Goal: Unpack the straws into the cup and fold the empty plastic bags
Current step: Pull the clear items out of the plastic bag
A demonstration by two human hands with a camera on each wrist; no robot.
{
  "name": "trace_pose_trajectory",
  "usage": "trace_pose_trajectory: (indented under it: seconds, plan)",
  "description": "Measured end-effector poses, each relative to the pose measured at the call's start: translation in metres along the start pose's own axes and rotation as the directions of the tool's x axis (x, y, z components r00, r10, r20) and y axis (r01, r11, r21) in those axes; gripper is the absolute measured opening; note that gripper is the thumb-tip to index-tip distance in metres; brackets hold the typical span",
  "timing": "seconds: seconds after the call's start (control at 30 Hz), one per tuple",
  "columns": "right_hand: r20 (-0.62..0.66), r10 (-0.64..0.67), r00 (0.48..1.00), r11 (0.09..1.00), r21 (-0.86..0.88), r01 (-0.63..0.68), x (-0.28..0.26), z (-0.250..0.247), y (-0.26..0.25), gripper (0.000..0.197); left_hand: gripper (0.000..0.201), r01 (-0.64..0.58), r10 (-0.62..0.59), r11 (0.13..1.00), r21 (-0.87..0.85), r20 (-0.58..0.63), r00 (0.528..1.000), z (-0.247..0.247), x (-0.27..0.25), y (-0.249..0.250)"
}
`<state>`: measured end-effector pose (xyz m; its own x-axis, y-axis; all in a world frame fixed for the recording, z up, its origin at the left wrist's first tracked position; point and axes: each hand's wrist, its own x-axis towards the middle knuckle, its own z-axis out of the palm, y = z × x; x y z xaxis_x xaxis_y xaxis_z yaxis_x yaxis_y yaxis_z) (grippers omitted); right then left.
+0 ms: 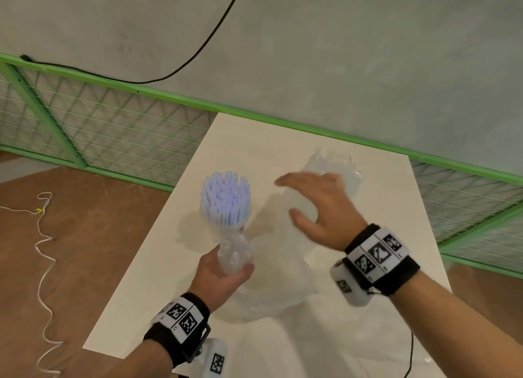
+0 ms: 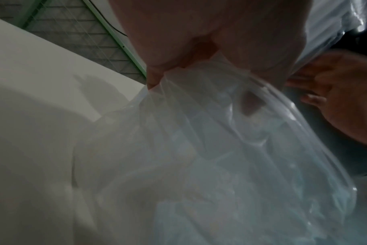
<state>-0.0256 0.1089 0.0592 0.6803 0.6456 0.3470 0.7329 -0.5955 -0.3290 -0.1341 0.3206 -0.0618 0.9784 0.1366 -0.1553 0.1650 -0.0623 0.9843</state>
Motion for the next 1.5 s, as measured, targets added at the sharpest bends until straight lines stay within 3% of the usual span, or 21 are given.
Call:
trace_pose_trajectory:
  seconds: [0.1, 0.17, 0.3, 0.47, 0.6, 0.8, 0.9, 1.1, 1.2, 1.3, 1.4, 1.5]
  plan:
    - [0.252, -0.058, 0.966, 0.938, 0.344, -0.033, -0.005, 0.013, -0.040, 0.071, 0.050, -0.046, 0.046, 0.999, -0.003, 0.088, 0.995, 0.004, 0.003, 0.008]
    - [0.343, -0.043, 0.939, 0.907, 0.408, -0.107, -0.011, 0.028, -0.049, 0.076, 0.048, -0.057, 0.055, 0.998, 0.008, 0.151, 0.987, 0.007, 0.004, 0.014]
    - [0.225, 0.038, 0.974, 0.886, 0.443, -0.137, -0.021, 0.050, -0.048, 0.061, 0.036, -0.032, 0.024, 0.999, 0.036, 0.212, 0.977, 0.008, 0.007, 0.019]
    - [0.057, 0.140, 0.989, 0.869, 0.472, -0.150, -0.032, 0.067, -0.044, 0.038, 0.039, 0.009, -0.013, 1.000, 0.026, 0.180, 0.984, 0.008, 0.006, 0.019]
    - [-0.048, 0.175, 0.983, 0.885, 0.445, -0.135, -0.035, 0.075, -0.047, 0.031, 0.040, 0.011, -0.018, 0.999, 0.039, 0.183, 0.983, 0.009, 0.006, 0.021]
    - [0.046, 0.177, 0.983, 0.900, 0.397, -0.181, -0.034, 0.072, -0.049, 0.031, 0.034, 0.051, -0.051, 0.999, -0.003, 0.109, 0.993, 0.009, 0.005, 0.019]
    - [0.053, 0.211, 0.976, 0.904, 0.369, -0.216, -0.034, 0.070, -0.048, 0.019, 0.029, 0.044, -0.045, 0.999, 0.012, 0.063, 0.997, 0.009, 0.005, 0.016]
    - [-0.055, 0.397, 0.916, 0.871, 0.339, -0.357, -0.046, 0.081, -0.052, 0.013, 0.021, -0.041, 0.040, 0.998, 0.041, 0.037, 0.999, 0.009, 0.006, 0.015]
    - [-0.080, 0.402, 0.912, 0.889, 0.271, -0.369, -0.050, 0.086, -0.056, 0.020, 0.017, -0.047, 0.047, 0.999, 0.021, 0.000, 0.999, 0.013, 0.006, 0.014]
    - [-0.004, 0.402, 0.916, 0.902, 0.172, -0.395, -0.049, 0.084, -0.056, 0.028, 0.023, -0.063, 0.063, 0.997, 0.039, -0.017, 0.998, 0.016, 0.007, 0.012]
    - [0.089, 0.414, 0.906, 0.905, 0.066, -0.420, -0.045, 0.077, -0.054, 0.024, 0.026, -0.061, 0.062, 0.997, 0.036, -0.019, 0.998, 0.017, 0.007, 0.014]
    - [0.136, 0.424, 0.895, 0.892, 0.111, -0.439, -0.044, 0.068, -0.051, 0.014, 0.032, -0.076, 0.076, 0.997, 0.033, -0.009, 0.997, 0.017, 0.006, 0.016]
